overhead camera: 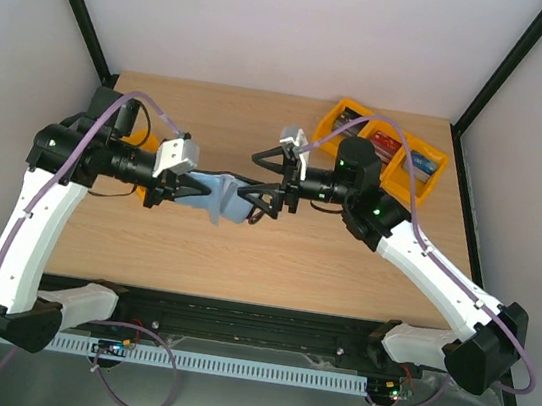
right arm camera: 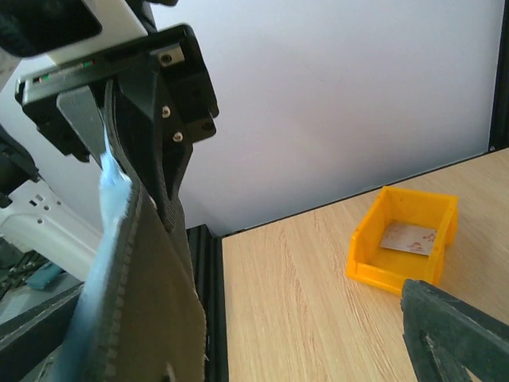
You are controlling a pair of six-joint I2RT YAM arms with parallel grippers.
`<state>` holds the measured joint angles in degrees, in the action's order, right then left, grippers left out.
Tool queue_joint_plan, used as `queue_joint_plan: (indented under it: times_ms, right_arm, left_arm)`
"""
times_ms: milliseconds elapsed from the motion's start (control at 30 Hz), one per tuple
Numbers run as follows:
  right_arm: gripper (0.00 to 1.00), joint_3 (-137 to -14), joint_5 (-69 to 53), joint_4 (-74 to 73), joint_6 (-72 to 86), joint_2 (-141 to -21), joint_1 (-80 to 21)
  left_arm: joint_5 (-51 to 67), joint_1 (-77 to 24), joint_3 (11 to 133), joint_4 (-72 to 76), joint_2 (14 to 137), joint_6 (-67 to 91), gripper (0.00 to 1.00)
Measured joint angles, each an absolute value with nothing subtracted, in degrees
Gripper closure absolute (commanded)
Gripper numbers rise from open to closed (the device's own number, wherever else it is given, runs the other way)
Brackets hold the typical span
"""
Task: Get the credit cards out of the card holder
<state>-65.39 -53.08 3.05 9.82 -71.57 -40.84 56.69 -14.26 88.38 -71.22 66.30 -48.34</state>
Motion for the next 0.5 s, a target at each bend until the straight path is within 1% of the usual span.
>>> queue_joint_plan:
  times_ms: [167,233,300,367,433,467,500]
  right_arm:
    - [0.0,-65.0,-55.4,2.8,7.6,-71.6,-40.8]
    - [0.05,-64.6,-57.1,3.3,8.0,-71.6,-40.9]
    - [0.16,-64.3,-58.7,4.0,8.7,-71.6,-40.9]
    - [0.31,-64.3,-60.0,4.8,9.2,-72.1,-41.3]
    - [0.49,-64.3,-61.0,5.1,9.4,-72.6,-41.7]
    - [0.62,-64.3,-61.6,5.1,9.6,-72.9,-41.8]
    - [0.68,-64.3,-62.1,5.2,9.6,-73.2,-42.0]
  left_arm:
    - [57.5,-14.5,90.0,-72.5,66.0,-48.9,0.98]
    - [58.1,-14.5,90.0,-72.8,65.8,-49.0,0.98]
    - [58.5,-14.5,90.0,-72.9,65.8,-49.1,0.98]
    - [59.0,-14.5,90.0,-72.9,65.8,-49.1,0.98]
    - [59.4,-14.5,90.0,-72.9,65.8,-49.2,0.98]
    - [59.5,-14.5,90.0,-73.0,65.8,-49.3,0.98]
    - [59.6,-14.5,90.0,-73.0,65.8,-49.4,0.98]
